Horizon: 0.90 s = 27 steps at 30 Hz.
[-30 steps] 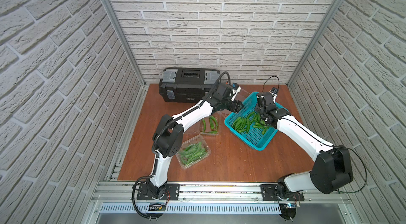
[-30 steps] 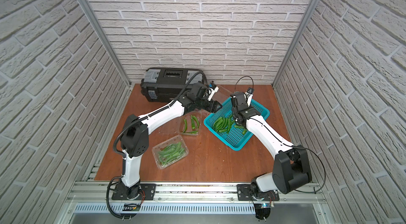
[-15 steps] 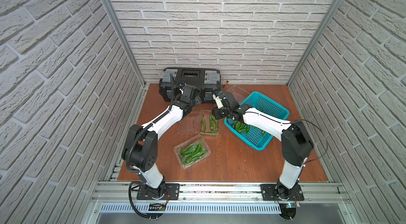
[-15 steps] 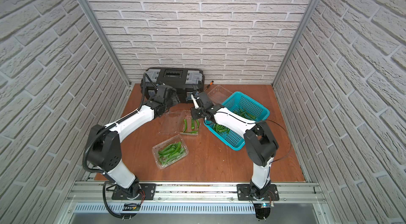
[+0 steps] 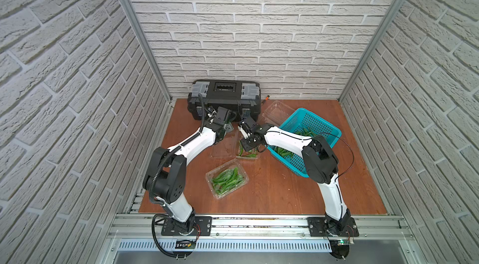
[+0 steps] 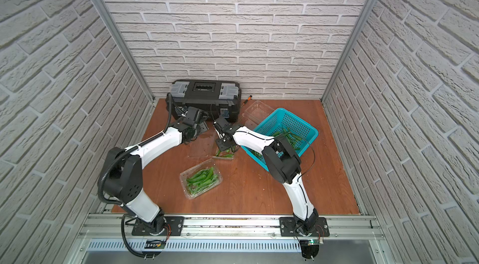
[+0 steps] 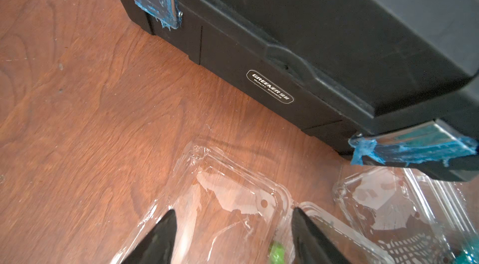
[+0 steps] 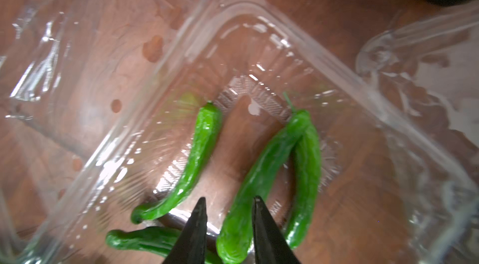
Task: Take small green peppers out of containers
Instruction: Pick up the green pepper from the packing box.
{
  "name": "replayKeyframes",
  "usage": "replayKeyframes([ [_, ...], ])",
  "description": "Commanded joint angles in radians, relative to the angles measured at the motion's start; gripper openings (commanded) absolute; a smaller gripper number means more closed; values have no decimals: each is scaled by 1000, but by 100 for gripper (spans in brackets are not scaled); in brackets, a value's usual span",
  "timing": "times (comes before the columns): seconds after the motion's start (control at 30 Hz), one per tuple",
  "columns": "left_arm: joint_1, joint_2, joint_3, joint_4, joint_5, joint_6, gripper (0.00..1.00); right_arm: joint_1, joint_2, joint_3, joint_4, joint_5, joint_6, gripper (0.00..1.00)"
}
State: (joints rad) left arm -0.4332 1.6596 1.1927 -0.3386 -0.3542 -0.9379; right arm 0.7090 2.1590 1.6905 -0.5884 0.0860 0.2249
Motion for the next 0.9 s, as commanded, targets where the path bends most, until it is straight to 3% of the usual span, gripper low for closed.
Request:
replayKeyframes([
  [0.0,5,-17,7,1,-11,-5,70,1,23,31,-22,61,2,33],
  [0.5,5,-12,7,-4,-8,-7,70,4,98,55,-38,52,20,32],
  [0.73,2,19,45,-28,35,48,70,4,-21,-37,104,31,18,9],
  [0.87,-18,49,94,-49,81,128,70,3,-171,-142,274,26,31,6],
])
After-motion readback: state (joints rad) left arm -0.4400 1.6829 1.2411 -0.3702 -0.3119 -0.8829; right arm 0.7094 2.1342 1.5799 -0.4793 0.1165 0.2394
